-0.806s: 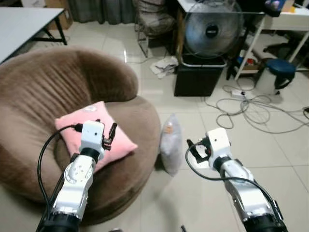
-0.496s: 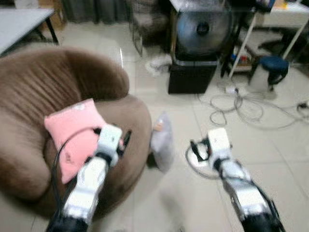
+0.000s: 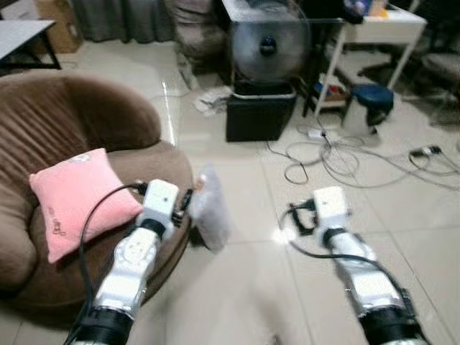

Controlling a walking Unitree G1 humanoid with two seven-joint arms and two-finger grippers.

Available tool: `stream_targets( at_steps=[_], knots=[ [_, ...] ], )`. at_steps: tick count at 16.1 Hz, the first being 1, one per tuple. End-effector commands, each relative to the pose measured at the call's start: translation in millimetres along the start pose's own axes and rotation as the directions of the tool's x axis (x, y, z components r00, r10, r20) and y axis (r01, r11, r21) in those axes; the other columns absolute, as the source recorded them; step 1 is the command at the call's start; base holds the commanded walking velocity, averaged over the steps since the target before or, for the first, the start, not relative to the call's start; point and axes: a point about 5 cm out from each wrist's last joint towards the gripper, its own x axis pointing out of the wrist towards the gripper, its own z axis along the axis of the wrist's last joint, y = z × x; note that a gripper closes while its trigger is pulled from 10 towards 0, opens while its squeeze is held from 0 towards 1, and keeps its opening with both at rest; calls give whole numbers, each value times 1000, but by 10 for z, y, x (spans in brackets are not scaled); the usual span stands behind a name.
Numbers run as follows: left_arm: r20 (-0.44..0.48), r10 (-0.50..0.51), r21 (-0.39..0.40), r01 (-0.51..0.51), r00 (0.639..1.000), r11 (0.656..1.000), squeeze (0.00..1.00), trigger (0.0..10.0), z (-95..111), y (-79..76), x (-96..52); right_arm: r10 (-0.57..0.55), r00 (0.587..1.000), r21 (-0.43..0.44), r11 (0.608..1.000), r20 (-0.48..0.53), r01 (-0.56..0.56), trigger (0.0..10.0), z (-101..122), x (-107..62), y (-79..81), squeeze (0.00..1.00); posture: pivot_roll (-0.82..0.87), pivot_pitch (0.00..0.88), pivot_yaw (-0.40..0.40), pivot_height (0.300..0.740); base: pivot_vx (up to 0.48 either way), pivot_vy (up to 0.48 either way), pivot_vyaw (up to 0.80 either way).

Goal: Move the pillow to the sofa from floor

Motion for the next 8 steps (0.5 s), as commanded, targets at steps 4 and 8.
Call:
stream_targets(
  at_steps=[4,8],
  knots=[
    [6,45,7,-45,999,999,0,10000,4,67,9,2,1000,-8,1000,12,-1,10000,29,29,-3,0,38,0,23,740,0,341,0],
    [9,64,-3,-64,998,998,0,10000,16,97,17,8,1000,-2,1000,9,-8,10000,20,36,5,0,40,0,21,740,0,0,0]
  ],
)
